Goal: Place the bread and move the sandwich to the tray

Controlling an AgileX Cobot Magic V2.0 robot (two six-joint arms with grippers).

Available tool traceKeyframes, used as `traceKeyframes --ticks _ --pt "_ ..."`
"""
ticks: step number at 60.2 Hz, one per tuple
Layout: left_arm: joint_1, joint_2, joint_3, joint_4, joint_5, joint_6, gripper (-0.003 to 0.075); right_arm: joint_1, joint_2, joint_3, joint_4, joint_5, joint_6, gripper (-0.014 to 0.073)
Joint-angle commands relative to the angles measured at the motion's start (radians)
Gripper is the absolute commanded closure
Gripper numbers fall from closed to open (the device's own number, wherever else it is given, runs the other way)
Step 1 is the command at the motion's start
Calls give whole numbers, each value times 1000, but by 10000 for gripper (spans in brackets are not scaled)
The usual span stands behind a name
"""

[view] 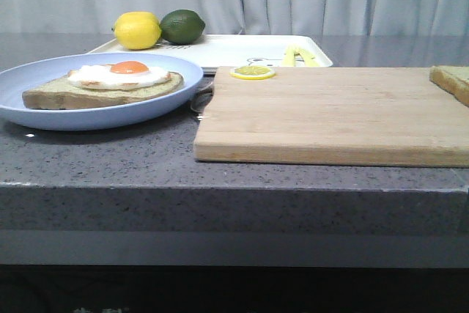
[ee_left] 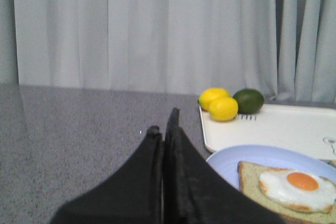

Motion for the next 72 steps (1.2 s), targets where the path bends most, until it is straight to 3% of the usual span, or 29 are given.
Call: traceKeyframes --ticks 1,12,19,22,27,33,39,47,57,65,72 --pt "1 118 -72 0 -59 -7 739 -4 93 -70 -2 -65 -2 654" --pt "1 188 -98 0 -112 -7 738 -4 145 -77 -2 -85 -2 615" --pt "1 188 -98 0 -113 -7 720 -4 145 -77 -2 -88 -2 400" --pt "1 188 -94 0 -118 -7 668 -4 145 -77 -2 -88 -2 278" --pt "1 188 -92 0 -114 -7 495 -4 145 -77 -2 -88 -2 73" --pt "1 188 -92 0 -115 -7 271 -4 145 -77 -1 -87 -2 -52" --pt "1 188 -92 0 -116 -7 179 -4 145 -77 -1 -86 -2 -59" --pt "1 188 -92 0 -119 -7 188 -4 199 -105 0 -50 -2 -59" --pt "1 188 -92 0 -119 -7 188 -15 432 -290 -1 177 0 -59" --pt "1 188 -92 0 -119 -7 188 -85 628 -460 -1 350 9 -59" --pt "1 188 -92 0 -119 -7 188 -173 749 -558 12 395 9 -59"
